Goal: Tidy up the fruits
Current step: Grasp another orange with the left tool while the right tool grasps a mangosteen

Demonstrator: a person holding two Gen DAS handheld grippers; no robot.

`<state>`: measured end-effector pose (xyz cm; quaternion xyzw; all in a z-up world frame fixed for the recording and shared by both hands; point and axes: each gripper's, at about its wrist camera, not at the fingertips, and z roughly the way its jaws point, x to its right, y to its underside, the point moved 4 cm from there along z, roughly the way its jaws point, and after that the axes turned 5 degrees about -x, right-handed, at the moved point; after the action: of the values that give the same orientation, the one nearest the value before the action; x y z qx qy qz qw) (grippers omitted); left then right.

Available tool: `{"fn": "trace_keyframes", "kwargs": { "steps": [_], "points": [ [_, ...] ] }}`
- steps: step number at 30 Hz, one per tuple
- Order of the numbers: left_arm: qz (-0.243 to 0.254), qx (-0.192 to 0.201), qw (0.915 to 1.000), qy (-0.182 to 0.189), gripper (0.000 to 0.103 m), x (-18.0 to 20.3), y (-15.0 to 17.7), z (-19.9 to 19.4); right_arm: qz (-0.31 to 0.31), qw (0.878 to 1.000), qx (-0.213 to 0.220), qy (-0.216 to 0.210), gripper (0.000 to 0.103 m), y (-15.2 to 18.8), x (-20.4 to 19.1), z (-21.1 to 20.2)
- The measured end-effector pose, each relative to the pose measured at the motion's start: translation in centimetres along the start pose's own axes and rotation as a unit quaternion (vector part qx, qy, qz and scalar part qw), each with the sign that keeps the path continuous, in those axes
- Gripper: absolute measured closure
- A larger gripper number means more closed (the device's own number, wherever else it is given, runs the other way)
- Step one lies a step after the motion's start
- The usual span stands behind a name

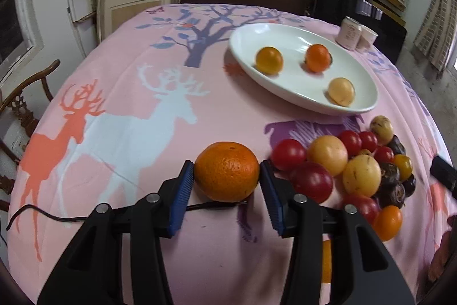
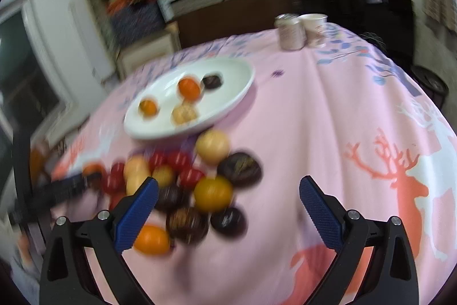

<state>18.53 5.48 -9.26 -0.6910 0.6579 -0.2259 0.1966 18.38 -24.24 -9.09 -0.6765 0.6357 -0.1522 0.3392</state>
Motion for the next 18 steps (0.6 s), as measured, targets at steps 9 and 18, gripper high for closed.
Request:
{"fn": "trace_keyframes", "kwargs": {
  "steps": [9,18],
  "points": [
    [-0.012,-0.004,0.9999,0.008,0.057,-0.6,0.4,-0.2,-0.044,0.998,-0.013,0.042,0.024,2.3,-1.0,0.0],
    [-0.013,-0.008,0.9998,0.010,0.056,-0.6,0.4,-0.1,-0.020,0.998,-0.060,0.024,0.059,2.7,0.0,1.8]
  ]
}}
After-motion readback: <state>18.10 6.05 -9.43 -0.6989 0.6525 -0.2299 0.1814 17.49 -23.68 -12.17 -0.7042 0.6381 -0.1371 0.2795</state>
